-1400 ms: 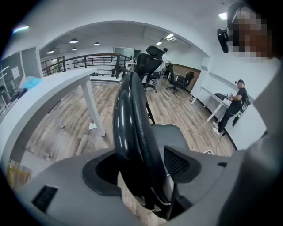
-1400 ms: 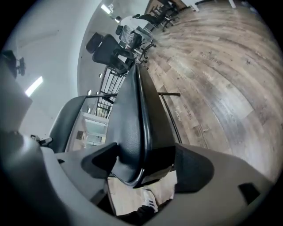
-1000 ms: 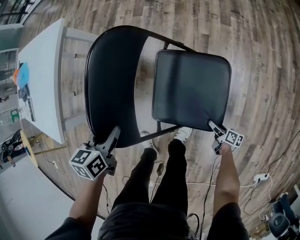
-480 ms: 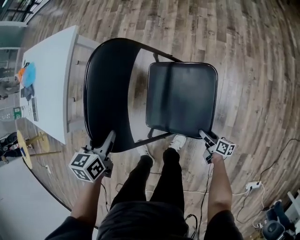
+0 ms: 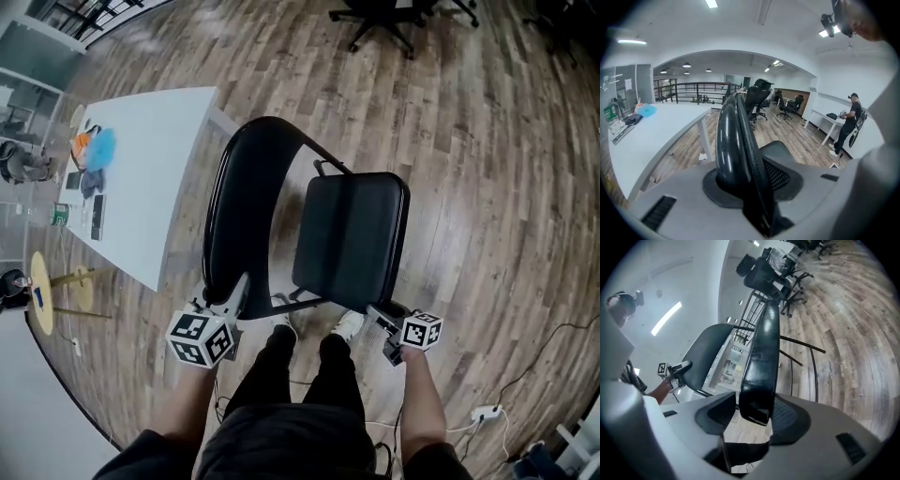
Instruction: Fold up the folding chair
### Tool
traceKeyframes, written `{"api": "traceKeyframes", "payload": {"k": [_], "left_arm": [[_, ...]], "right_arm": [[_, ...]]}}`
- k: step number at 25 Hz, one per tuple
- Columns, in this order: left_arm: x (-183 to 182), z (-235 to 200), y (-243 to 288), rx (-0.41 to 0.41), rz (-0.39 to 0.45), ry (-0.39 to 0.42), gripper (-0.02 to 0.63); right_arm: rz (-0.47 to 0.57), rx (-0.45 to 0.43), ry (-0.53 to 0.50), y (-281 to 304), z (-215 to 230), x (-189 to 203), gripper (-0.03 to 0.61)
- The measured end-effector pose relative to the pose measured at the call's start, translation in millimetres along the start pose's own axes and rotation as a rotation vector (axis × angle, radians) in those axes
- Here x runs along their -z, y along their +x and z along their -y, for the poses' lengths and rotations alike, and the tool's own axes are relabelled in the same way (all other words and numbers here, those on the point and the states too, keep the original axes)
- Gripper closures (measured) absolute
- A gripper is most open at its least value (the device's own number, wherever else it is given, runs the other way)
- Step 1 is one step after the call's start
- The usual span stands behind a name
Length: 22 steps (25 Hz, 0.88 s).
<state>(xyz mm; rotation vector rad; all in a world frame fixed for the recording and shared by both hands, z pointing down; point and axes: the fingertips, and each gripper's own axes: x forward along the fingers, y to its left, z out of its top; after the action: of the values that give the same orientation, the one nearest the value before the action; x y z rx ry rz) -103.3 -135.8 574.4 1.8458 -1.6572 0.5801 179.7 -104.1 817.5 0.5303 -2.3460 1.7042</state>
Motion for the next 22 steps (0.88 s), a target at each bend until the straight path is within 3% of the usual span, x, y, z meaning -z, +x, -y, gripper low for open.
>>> {"api": "traceKeyframes", "payload": {"k": [6, 12, 18, 22], "left_arm": [[-25.4, -26.5, -27.8, -0.008, 0.08, -0.032, 0.522], [-41.8, -49.6, -52.4, -0.022, 0.109, 0.01, 0.522], [-44.1, -96.2, -67.7, -0.021, 0.124, -0.005, 0.523], [-44.3, -128.1, -79.0, -0.022, 0.129, -0.003, 0.526]], "right_arm": [[-0.086, -0.078, -0.121, 43.1, -89.2, -0.5, 0.35], [-0.175, -0.13, -0.215, 103.1, -177.5, 2.4, 0.35], [-0.261, -0.155, -0.288, 175.1, -233.9, 10.3, 0.35], [-0.303, -0.157, -0.327, 234.4, -268.3, 21.6, 0.385]]}}
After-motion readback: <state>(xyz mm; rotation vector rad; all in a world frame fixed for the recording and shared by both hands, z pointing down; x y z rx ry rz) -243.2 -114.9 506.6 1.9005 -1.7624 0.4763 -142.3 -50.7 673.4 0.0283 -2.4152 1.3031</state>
